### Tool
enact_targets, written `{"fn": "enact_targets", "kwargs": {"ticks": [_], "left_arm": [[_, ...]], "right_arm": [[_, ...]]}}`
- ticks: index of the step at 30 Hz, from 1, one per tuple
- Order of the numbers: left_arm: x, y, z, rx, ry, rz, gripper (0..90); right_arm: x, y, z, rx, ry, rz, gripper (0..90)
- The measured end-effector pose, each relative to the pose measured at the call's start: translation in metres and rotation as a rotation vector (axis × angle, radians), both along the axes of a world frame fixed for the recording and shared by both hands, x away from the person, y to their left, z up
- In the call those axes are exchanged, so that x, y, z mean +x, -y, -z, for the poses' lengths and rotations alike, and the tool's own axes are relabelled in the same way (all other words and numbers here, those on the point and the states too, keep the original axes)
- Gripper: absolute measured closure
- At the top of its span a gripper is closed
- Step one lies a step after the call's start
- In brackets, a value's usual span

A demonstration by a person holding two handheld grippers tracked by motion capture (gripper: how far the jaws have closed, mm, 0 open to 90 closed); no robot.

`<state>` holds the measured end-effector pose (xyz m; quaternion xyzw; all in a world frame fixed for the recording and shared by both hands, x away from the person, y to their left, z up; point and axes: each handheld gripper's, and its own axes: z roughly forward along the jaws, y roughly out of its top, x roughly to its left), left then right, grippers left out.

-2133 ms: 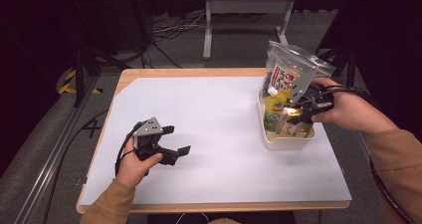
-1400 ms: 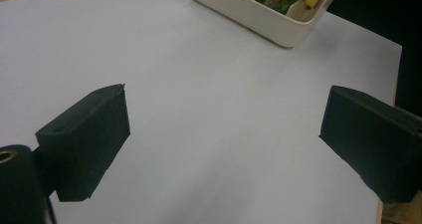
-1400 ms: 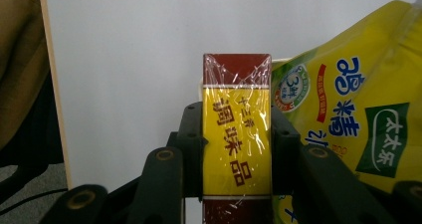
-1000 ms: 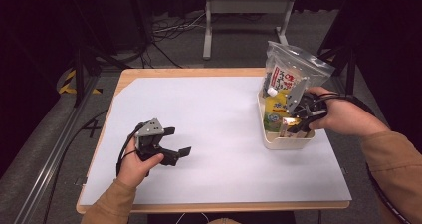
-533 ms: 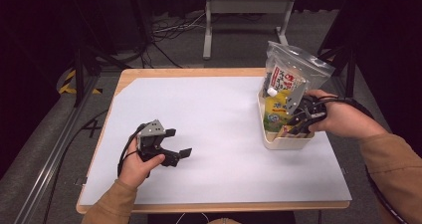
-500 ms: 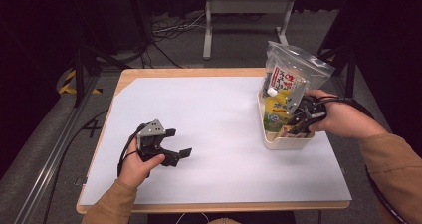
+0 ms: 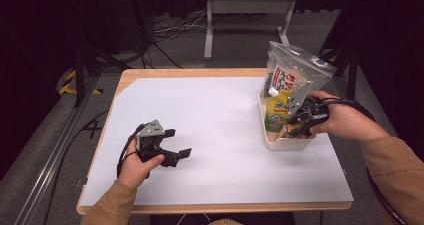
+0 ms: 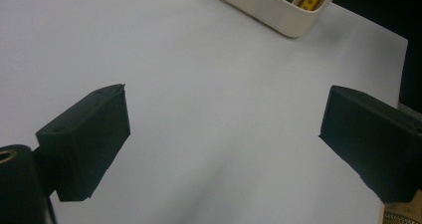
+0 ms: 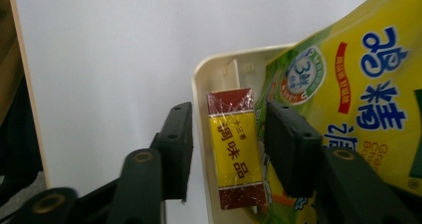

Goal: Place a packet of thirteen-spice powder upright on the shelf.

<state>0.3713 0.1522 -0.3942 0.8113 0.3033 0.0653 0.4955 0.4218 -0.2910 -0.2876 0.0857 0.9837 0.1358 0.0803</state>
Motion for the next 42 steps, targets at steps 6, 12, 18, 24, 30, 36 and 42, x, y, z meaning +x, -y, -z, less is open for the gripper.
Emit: {"fn": "enact_targets", "kwargs": {"ticks": [6, 12, 18, 24, 30, 36, 42], "left_arm": [[-0.006, -0.008, -0.003, -0.006, 0.011, -0.011, 5.9], [-0.017, -0.02, -0.007, -0.011, 0.024, -0.032, 5.9], [-0.023, -0.028, -0.008, -0.013, 0.035, -0.039, 5.9], [-0.03, -0.038, -0.008, -0.016, 0.048, -0.054, 5.9], [-0.038, -0.051, -0.004, -0.024, 0.044, -0.079, 5.8], [-0.044, -0.068, 0.003, -0.044, 0.049, -0.109, 5.4], [-0.047, -0.079, 0.008, -0.072, 0.057, -0.143, 5.1]], "right_arm": [[-0.008, 0.009, -0.004, 0.15, 0.073, 0.064, 38.5], [-0.024, 0.024, -0.008, 0.279, 0.137, 0.119, 35.9], [-0.036, 0.039, -0.005, 0.369, 0.188, 0.17, 35.3], [-0.053, 0.056, 0.004, 0.463, 0.225, 0.226, 34.3], [-0.075, 0.077, 0.017, 0.527, 0.266, 0.299, 33.0], [-0.088, 0.097, 0.04, 0.564, 0.281, 0.388, 31.9], [-0.097, 0.11, 0.069, 0.574, 0.288, 0.486, 30.1]]}}
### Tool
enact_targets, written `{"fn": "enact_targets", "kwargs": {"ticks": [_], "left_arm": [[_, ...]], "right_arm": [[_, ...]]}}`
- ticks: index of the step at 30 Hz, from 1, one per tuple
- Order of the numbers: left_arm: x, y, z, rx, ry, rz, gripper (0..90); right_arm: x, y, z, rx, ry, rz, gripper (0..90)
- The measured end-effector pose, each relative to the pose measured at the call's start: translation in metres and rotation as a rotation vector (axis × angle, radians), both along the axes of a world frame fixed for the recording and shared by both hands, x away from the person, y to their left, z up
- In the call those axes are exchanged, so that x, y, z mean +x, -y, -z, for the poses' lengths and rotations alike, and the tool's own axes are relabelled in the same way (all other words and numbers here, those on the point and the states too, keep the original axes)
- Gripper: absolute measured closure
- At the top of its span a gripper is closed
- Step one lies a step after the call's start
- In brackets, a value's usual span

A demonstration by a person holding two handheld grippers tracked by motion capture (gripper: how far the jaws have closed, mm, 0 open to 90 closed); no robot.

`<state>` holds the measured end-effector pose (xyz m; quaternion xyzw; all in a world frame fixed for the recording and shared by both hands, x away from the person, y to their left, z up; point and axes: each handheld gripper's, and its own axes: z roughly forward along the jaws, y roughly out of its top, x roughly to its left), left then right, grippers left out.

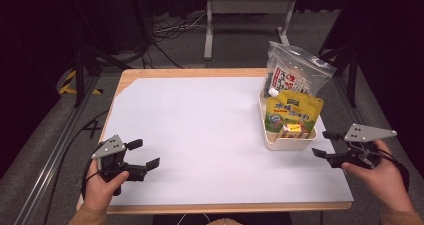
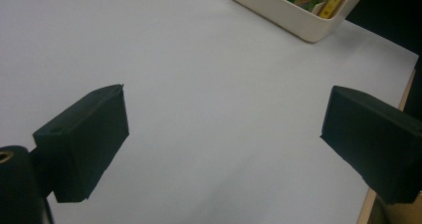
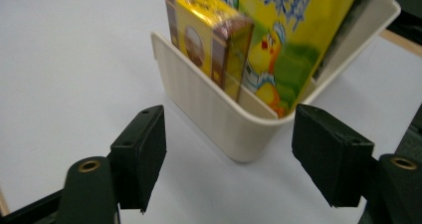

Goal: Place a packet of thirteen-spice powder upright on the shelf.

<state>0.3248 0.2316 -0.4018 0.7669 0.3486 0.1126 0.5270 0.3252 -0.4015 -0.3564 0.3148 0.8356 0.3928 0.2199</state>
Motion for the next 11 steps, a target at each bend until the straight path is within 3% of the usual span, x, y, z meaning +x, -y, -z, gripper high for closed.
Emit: {"fn": "enact_targets", "kwargs": {"ticks": [6, 11], "left_arm": [[-0.001, -0.004, -0.001, -0.002, 0.015, -0.023, 5.1], [-0.001, -0.004, 0.001, -0.001, 0.015, -0.019, 5.1]], "right_arm": [[-0.002, 0.008, 0.026, 0.063, -0.019, 0.051, 27.6], [-0.003, 0.01, 0.03, 0.079, -0.025, 0.06, 25.7]]}}
